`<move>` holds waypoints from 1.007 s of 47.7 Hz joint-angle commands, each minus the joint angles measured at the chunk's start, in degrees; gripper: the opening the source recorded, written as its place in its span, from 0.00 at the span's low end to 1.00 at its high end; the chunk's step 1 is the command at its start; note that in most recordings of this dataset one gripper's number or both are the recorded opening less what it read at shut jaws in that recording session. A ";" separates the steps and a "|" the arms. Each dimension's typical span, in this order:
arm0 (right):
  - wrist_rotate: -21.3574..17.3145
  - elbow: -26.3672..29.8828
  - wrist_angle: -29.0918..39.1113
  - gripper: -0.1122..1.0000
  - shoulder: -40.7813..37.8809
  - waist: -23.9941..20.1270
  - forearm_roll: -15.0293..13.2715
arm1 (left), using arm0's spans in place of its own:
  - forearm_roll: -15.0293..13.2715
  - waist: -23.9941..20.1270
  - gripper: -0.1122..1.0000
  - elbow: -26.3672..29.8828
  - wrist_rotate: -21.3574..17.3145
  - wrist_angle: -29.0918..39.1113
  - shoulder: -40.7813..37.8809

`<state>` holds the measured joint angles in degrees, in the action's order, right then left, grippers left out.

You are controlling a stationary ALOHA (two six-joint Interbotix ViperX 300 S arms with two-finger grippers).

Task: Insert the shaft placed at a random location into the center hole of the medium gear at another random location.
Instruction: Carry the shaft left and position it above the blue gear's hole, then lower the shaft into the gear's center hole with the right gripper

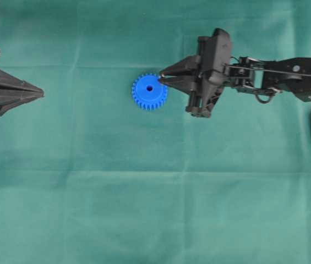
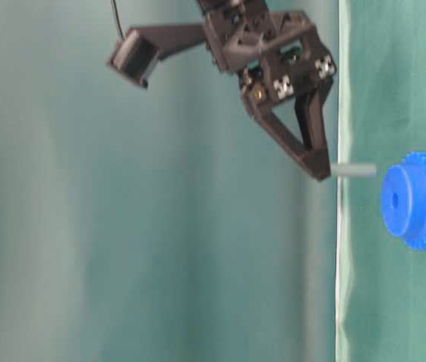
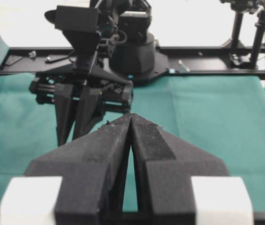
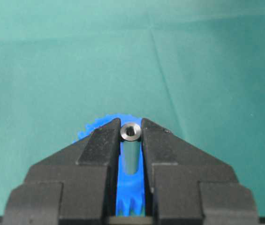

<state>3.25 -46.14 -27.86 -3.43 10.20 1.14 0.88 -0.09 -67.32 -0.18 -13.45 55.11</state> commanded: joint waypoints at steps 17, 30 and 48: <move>0.44 6.15 1.49 0.22 -2.29 -0.97 0.00 | 0.18 0.00 0.10 1.41 0.00 -0.53 -0.53; 0.44 5.80 1.49 0.22 -2.29 -0.97 0.09 | 0.18 0.00 0.10 1.32 0.09 -0.44 -0.53; 0.44 5.98 1.49 0.22 -3.34 -0.97 0.09 | 0.18 0.00 0.10 1.41 0.09 -0.79 -0.53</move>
<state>3.25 -41.48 -26.10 -7.12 9.32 1.14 0.88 -0.09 -67.24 -0.18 -13.54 55.02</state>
